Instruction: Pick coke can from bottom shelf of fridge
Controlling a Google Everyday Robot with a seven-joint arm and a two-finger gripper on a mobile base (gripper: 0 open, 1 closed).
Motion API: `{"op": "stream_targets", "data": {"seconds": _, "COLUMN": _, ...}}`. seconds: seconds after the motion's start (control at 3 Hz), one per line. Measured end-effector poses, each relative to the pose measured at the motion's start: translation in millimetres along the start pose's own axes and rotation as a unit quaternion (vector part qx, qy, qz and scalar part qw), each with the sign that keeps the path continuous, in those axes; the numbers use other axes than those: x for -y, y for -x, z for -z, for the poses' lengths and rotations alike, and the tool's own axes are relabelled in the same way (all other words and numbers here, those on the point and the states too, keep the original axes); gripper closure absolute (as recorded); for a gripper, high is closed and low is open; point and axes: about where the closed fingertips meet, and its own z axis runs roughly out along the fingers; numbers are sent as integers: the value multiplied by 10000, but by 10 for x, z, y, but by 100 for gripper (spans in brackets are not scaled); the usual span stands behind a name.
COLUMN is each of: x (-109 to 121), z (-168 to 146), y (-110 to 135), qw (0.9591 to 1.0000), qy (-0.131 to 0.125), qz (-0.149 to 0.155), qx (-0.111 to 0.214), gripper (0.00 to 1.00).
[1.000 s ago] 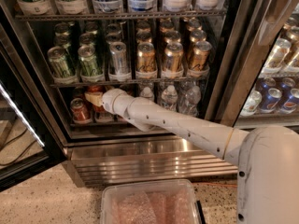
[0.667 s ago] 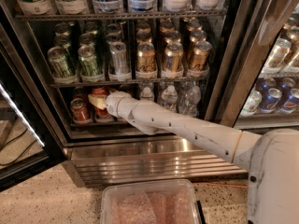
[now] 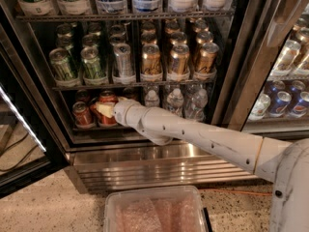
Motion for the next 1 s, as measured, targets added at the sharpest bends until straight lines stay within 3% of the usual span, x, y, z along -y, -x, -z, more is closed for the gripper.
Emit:
{"op": "stream_targets", "data": {"seconds": 0.67, "x": 35, "z": 48, "y": -20, "qw": 9999, "qy": -86, "qz": -130, "qx": -25, "gripper": 100}}
{"op": "stream_targets", "data": {"seconds": 1.0, "x": -50, "z": 81, "y": 15, "qw": 9998, "qy": 161, "qz": -63, "qx": -117, "gripper": 100}}
